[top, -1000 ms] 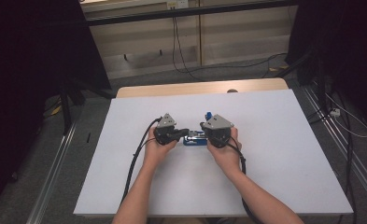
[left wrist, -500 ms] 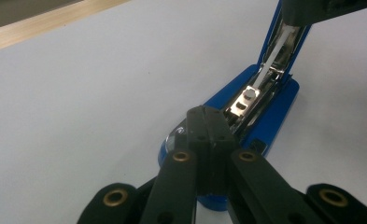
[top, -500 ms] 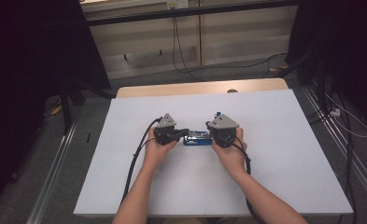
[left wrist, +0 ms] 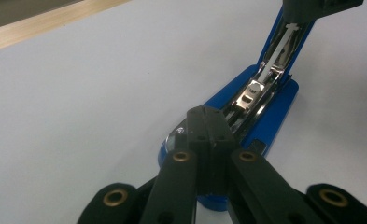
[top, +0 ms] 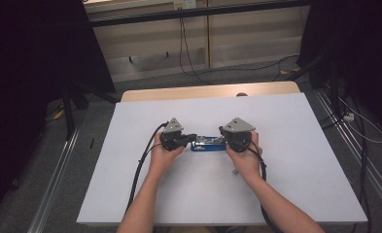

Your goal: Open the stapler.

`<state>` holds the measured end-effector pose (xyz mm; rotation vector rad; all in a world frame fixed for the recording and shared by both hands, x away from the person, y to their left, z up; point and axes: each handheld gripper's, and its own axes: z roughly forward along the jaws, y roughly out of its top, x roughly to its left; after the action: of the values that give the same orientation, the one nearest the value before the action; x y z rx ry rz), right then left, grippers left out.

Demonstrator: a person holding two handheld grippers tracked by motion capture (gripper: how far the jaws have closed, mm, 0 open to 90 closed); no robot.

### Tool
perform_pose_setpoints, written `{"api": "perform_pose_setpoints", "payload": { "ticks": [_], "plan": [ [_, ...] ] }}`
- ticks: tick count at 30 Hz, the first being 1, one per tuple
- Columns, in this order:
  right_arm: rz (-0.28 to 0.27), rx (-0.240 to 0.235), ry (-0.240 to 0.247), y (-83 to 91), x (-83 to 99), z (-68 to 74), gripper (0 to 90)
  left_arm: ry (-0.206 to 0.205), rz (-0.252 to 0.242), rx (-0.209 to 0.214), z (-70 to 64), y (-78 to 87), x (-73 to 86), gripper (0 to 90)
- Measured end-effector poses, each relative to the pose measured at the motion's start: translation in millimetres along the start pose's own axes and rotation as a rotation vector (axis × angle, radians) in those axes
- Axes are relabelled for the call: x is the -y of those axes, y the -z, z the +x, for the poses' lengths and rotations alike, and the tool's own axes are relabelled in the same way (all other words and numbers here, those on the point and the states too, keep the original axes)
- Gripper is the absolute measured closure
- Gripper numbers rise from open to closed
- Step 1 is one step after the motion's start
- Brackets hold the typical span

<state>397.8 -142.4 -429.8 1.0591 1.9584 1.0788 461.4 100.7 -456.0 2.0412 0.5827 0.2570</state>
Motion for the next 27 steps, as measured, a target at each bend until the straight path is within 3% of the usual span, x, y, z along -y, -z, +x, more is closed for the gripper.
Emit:
{"api": "perform_pose_setpoints", "payload": {
  "ticks": [4, 10, 17, 23, 27],
  "plan": [
    [0.002, 0.009, 0.003, 0.7, 3.2, -5.1, 90.0, -0.002, 0.0, 0.002, 0.6, 0.2, 0.1, 90.0],
    [0.021, 0.009, -0.047, 0.8, 16.3, -16.0, 90.0, -0.002, -0.002, 0.005, 1.2, 0.3, 0.4, 90.0],
    [0.025, 0.002, -0.041, 0.8, 21.9, -21.1, 90.0, -0.001, -0.002, 0.005, 1.1, 0.3, 0.5, 90.0],
    [0.032, 0.003, -0.073, -0.2, 34.3, -31.0, 90.0, -0.001, -0.001, 0.004, 1.1, 0.4, 0.3, 90.0],
    [0.035, -0.007, -0.069, 0.1, 34.3, -34.1, 90.0, -0.001, 0.003, 0.001, 0.7, 0.4, -0.1, 90.0]
  ]
}}
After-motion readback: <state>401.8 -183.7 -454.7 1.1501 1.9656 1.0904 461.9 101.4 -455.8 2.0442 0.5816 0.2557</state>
